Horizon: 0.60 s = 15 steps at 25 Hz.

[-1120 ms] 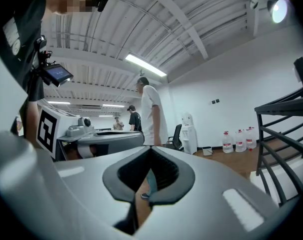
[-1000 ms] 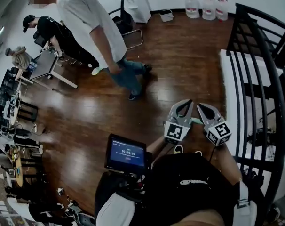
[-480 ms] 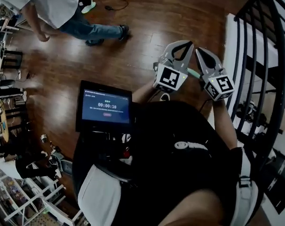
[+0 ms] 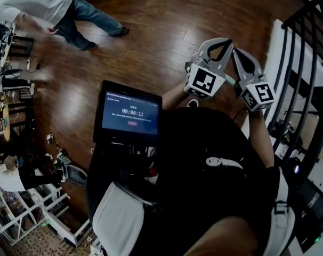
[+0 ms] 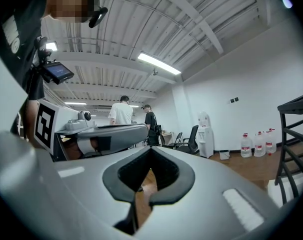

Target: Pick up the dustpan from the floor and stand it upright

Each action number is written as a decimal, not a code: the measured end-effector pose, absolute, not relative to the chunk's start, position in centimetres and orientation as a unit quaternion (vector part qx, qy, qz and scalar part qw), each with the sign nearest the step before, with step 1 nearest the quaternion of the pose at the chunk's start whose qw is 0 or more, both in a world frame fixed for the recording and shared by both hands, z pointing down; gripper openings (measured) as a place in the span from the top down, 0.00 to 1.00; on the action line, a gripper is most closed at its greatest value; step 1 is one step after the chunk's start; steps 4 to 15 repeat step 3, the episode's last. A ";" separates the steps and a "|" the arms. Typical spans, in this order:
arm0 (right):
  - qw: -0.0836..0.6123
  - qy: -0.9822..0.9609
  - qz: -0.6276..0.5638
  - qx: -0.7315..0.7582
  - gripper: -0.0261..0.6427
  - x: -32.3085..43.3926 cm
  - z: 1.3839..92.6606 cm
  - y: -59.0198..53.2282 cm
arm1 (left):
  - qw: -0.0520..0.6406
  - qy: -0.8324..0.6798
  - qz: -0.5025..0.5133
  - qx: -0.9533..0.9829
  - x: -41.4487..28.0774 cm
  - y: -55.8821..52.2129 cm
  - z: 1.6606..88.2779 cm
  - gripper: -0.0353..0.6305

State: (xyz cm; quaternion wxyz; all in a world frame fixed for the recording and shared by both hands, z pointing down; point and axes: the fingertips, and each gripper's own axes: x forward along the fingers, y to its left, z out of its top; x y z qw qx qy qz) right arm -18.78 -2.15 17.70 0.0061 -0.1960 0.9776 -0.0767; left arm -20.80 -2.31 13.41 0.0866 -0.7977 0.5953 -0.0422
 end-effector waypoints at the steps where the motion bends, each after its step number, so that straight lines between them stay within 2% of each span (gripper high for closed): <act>1: 0.005 0.978 -0.076 -0.195 0.96 -18.9 17.7 -2.1 | 0.087 0.596 -0.042 -0.797 -20.9 -2.3 13.4 0.92; 15: 0.002 0.978 -0.075 -0.193 0.96 -19.1 17.8 -2.0 | 0.087 0.597 -0.042 -0.796 -21.0 -2.3 13.5 0.92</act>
